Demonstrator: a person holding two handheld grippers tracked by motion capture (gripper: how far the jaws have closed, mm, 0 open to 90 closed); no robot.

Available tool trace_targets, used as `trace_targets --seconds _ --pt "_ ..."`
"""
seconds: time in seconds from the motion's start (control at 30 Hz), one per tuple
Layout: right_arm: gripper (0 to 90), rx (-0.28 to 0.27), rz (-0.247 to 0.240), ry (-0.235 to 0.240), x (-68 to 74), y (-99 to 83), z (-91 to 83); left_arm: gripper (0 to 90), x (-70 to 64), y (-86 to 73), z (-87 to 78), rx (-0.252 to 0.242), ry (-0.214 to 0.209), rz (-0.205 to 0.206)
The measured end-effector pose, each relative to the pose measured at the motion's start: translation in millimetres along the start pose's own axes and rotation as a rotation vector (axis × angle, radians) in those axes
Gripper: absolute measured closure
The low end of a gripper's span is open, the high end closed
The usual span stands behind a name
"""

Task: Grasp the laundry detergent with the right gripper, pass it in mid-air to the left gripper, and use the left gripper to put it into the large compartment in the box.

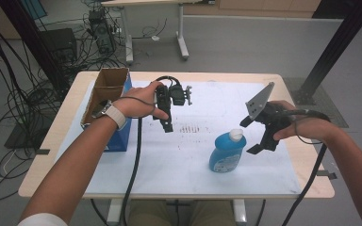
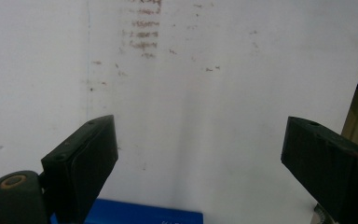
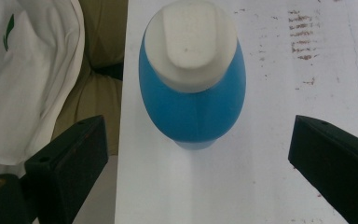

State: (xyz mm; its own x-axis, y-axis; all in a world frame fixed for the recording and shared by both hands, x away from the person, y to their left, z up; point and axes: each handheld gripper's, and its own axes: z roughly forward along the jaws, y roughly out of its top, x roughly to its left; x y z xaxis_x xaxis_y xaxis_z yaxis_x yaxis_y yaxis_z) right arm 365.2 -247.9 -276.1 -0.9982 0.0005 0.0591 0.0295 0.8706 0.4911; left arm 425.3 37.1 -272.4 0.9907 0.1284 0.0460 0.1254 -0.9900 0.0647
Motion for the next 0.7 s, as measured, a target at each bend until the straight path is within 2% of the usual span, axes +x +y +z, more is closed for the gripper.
trace_targets --seconds 0.3,0.5,0.7 --pt "5.4 -0.002 -0.022 0.001 -0.7 -1.5 5.2 11.1 0.0 0.1 0.6 -0.001 0.001 0.001" --pt "5.4 -0.006 -0.014 0.006 -0.7 -6.1 10.3 11.1 0.3 -0.2 0.7 -0.001 0.002 -0.004" --pt "5.8 -0.023 -0.016 -0.008 -1.6 -9.7 13.5 11.1 0.2 0.0 0.8 -0.001 0.002 -0.005"
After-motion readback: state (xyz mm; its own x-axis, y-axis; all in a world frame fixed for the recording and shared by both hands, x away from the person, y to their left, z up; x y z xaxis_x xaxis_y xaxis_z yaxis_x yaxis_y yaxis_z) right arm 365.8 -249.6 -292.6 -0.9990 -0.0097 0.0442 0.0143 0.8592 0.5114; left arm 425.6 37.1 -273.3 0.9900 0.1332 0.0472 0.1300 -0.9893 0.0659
